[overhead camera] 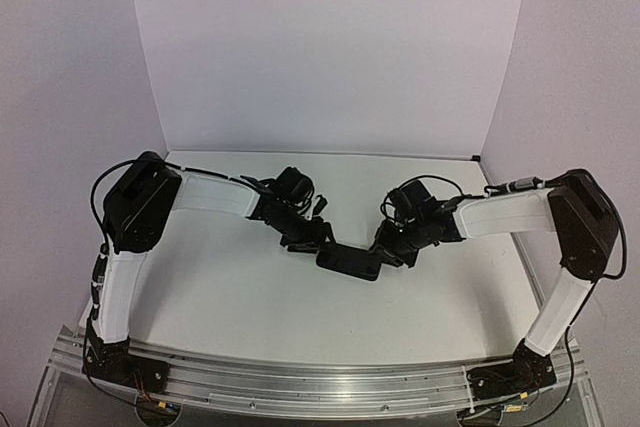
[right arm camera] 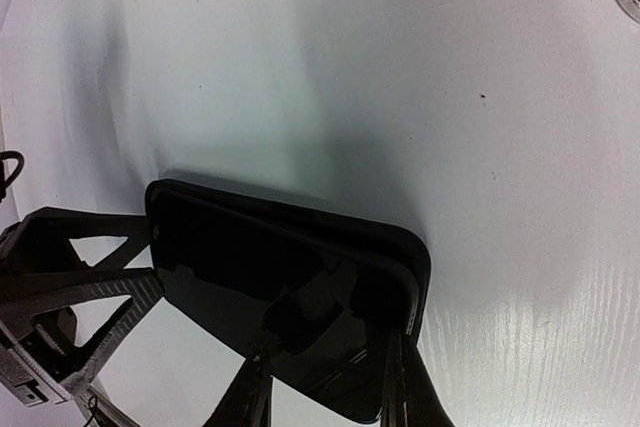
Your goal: Put the phone into the phone case
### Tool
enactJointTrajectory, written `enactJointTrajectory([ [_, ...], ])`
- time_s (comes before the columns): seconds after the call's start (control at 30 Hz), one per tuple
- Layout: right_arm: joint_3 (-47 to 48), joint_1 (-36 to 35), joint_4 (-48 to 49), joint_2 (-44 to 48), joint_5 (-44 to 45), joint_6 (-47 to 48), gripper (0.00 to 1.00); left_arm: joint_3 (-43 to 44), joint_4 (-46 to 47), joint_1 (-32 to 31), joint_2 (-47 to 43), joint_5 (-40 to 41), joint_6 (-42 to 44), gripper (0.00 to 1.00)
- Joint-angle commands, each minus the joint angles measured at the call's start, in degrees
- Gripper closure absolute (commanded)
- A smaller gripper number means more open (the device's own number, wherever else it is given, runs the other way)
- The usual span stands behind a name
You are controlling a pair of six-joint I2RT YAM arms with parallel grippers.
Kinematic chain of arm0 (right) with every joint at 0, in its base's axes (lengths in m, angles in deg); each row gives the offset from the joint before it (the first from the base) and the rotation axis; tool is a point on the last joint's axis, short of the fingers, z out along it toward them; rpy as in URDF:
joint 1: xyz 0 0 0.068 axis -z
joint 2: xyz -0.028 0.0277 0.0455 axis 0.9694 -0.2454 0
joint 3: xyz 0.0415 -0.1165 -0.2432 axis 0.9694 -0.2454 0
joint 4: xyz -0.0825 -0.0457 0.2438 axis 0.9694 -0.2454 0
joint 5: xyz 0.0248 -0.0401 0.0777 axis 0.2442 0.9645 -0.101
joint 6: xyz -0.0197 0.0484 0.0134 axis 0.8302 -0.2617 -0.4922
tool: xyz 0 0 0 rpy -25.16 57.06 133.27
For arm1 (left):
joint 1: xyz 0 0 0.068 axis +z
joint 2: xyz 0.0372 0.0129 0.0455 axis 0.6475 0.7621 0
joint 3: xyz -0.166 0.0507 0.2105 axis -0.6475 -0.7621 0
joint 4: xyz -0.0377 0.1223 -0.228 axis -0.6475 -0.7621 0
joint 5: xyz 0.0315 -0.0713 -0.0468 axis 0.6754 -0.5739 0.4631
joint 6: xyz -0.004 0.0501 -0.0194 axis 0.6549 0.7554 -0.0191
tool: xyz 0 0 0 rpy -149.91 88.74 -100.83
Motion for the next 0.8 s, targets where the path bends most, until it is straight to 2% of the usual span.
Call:
enactJointTrajectory([
  [0.0, 1.78, 0.07, -2.26, -0.87, -0.40, 0.95, 0.76, 0.91, -6.53, -0.39, 2.65, 2.81, 1.07, 0.38],
  [0.27, 1.70, 0.07, -3.72, 0.19, 0.49, 1.56, 0.76, 2.17, -7.61, -0.59, 3.54, 3.30, 1.37, 0.42],
  [0.77, 4.27, 0.07, -3.84, -3.85, -1.52, 1.93, 0.79, 3.18, -8.31, -1.04, 4.39, 3.39, 1.29, 0.46],
])
